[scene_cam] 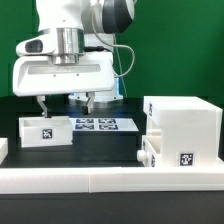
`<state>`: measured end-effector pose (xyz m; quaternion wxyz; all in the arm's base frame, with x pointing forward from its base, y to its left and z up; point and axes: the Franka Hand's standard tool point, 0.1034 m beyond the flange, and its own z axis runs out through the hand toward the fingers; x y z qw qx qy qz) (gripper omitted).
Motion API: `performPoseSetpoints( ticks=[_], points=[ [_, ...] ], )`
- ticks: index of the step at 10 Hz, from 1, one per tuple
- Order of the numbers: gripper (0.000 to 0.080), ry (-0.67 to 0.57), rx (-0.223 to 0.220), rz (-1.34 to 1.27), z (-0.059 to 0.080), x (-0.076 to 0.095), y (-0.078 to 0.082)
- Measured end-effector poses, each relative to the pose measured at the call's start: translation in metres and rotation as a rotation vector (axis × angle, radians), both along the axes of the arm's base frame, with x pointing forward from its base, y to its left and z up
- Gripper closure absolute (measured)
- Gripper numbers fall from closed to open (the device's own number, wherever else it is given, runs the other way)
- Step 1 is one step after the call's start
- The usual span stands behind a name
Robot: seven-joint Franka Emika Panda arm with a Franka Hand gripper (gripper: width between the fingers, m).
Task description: Assemble drawer
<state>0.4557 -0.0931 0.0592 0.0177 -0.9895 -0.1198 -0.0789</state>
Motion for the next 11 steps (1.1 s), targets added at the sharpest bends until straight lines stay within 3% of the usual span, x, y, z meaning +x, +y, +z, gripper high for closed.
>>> performPoseSetpoints(
  ticks=[3,5,9,11],
  points=[
    [0.0150,0.001,-0.001,0.000,0.000,-0.001,-0.001],
    [0.0150,0.004,-0.006,-0.012,-0.004,-0.011,-0.004],
    [0.0150,0.017,-0.015,-0.011,-0.022,-0.044,-0.006],
    [0.0150,0.003,-0.026,-0.011,-0.039,-0.061,-0.005]
  ],
)
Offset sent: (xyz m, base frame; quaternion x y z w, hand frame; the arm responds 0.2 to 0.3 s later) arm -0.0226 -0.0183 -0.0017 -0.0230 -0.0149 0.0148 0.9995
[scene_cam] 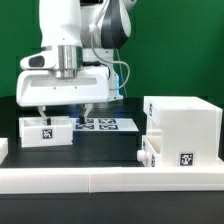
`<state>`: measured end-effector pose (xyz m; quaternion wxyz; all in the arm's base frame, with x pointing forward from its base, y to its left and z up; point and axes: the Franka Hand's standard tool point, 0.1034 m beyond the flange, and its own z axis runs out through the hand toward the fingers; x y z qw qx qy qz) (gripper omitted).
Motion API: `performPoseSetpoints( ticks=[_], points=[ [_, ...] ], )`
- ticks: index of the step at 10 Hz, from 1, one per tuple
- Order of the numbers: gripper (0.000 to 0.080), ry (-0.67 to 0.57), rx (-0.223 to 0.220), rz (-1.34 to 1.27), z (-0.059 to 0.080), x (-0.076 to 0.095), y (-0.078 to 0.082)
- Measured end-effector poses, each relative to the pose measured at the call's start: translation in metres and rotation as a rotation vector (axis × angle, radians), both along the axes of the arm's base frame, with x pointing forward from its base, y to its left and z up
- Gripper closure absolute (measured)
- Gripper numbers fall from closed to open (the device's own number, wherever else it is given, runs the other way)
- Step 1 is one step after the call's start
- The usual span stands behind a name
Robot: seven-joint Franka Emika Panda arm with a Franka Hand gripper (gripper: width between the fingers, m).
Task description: Assemble drawer
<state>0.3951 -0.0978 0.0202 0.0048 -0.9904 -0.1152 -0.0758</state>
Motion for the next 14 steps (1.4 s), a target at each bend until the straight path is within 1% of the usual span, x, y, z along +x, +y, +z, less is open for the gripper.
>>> performPoseSetpoints(
  ticks=[1,2,4,6,7,8,9,10,11,12,14],
  points=[
    [0.0150,0.005,0.003,-0.001,-0.0083,-0.0045,0.0019],
    [0.0150,0.006,0.005,-0.003,-0.0126,-0.0066,0.0026],
    [0.0150,0.008,0.006,-0.004,-0.0161,-0.0084,0.0035],
    [0.0150,0.006,0.006,-0.003,-0.0159,-0.0073,0.0036],
    [0.0258,0.006,0.005,-0.002,-0.0158,-0.0070,0.0038],
    [0.0405,0.006,0.005,-0.002,-0.0158,-0.0070,0.0038],
    [0.0595,0.006,0.005,-0.002,-0.0158,-0.0070,0.0038],
    [0.0595,0.006,0.005,-0.002,-0.0158,-0.0070,0.0038],
    [0.0746,0.006,0.006,-0.002,-0.0158,-0.0070,0.0038],
    [0.0758,0.005,0.006,-0.001,-0.0158,-0.0066,0.0048],
    [0.0758,0.004,0.007,0.010,-0.0154,-0.0041,0.0116]
  ],
)
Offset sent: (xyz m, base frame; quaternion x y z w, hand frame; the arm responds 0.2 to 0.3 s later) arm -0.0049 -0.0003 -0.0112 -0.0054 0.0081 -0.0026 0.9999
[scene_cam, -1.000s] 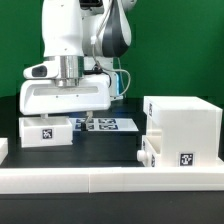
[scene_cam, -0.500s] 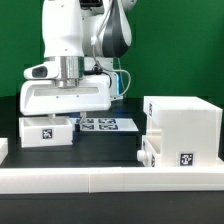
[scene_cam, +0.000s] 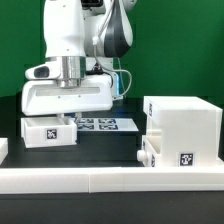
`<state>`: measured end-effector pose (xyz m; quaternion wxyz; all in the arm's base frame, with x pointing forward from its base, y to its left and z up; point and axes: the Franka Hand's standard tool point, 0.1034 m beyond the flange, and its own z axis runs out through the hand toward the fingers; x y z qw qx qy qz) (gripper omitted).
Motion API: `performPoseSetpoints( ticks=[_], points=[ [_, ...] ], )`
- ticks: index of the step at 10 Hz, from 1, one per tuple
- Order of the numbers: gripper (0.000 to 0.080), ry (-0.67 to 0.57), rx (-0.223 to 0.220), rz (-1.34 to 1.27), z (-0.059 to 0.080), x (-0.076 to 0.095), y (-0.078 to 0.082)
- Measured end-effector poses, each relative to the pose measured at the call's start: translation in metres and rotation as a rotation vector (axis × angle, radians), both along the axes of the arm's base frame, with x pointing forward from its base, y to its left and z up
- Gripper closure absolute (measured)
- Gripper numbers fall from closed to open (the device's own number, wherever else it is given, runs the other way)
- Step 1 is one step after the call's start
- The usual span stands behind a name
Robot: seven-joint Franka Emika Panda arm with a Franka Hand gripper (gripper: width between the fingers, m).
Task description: Assemble drawer
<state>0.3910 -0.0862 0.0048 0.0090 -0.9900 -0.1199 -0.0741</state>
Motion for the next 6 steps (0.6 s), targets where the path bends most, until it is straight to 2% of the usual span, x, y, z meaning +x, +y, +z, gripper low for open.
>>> performPoseSetpoints(
  ticks=[3,5,6],
  points=[
    [0.0758,-0.014,0.002,0.022,0.010,0.016,0.023],
    [0.0758,-0.012,0.008,0.069,0.020,0.033,0.044],
    [0.0758,-0.001,0.015,0.089,0.023,0.042,0.046]
  ],
)
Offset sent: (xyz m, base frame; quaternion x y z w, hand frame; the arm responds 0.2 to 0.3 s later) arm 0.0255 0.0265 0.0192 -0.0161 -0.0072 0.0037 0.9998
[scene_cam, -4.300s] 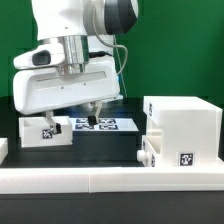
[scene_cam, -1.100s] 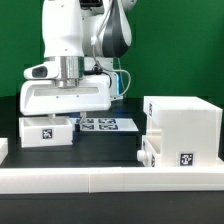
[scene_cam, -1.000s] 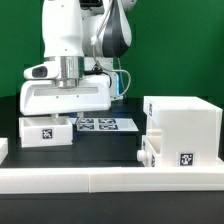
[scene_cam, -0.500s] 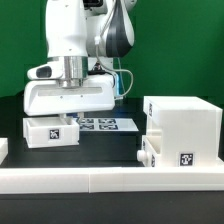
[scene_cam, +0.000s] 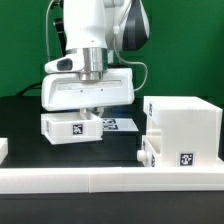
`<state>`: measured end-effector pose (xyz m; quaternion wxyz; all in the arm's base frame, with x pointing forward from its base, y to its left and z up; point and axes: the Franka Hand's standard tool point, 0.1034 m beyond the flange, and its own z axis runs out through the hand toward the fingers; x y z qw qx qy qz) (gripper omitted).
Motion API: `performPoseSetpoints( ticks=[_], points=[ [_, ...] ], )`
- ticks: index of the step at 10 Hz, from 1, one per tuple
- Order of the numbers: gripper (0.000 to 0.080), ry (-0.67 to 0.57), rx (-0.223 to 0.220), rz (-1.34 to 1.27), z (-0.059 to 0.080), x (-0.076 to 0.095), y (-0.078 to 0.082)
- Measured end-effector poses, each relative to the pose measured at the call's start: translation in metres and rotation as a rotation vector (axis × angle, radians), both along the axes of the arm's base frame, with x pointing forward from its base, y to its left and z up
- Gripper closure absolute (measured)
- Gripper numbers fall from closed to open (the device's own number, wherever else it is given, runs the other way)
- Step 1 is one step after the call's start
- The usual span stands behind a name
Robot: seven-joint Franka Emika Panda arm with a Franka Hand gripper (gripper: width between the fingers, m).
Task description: Assemble drawer
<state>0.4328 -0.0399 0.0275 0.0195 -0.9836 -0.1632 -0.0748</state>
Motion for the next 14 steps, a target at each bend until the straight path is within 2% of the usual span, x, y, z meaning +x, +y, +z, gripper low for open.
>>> performPoseSetpoints(
  ticks=[1,4,8,11,14],
  points=[
    [0.0758,-0.003,0.002,0.025,0.004,0.009,0.004],
    [0.0758,0.015,-0.001,0.153,0.011,0.024,0.002],
    [0.0758,0.015,-0.005,0.190,0.008,0.023,0.002],
    [0.0758,-0.007,-0.057,0.527,0.014,0.038,0.002],
    [0.0758,-0.011,-0.084,0.707,0.012,0.035,0.000]
  ],
)
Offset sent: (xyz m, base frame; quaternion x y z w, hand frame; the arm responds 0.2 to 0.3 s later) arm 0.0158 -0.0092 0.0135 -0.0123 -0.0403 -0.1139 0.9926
